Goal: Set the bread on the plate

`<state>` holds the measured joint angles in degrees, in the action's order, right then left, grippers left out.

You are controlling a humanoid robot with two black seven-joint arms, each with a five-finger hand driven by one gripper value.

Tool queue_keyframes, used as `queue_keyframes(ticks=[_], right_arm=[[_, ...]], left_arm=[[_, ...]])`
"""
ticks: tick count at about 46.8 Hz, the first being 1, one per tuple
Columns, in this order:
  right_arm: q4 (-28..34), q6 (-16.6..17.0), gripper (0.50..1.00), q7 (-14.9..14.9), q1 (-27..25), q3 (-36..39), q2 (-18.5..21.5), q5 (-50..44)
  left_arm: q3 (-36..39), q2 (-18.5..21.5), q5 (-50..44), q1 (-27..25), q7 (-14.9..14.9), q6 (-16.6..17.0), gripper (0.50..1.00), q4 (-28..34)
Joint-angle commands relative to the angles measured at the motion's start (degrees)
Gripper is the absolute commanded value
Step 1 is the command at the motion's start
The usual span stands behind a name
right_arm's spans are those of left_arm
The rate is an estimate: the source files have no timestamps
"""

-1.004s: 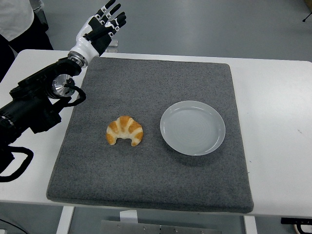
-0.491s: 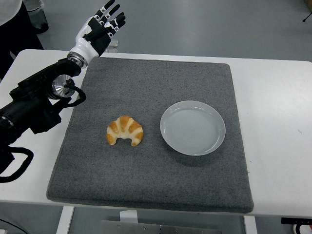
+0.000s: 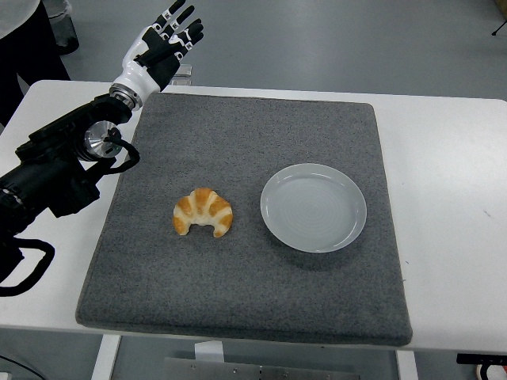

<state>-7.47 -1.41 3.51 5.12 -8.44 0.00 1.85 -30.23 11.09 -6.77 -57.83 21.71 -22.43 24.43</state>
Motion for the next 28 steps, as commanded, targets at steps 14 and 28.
queue_keyframes(ticks=[14, 28], right_arm=[[0.0, 0.0, 0.930, 0.0, 0.0, 0.0, 0.0, 0.0], [0.0, 0.0, 0.932, 0.0, 0.0, 0.0, 0.0, 0.0]], left_arm=[[0.0, 0.1, -0.2, 0.1, 0.0, 0.0, 0.992, 0.0], [-0.1, 0.5, -0.3, 0.2, 0.0, 0.1, 0.992, 0.0]])
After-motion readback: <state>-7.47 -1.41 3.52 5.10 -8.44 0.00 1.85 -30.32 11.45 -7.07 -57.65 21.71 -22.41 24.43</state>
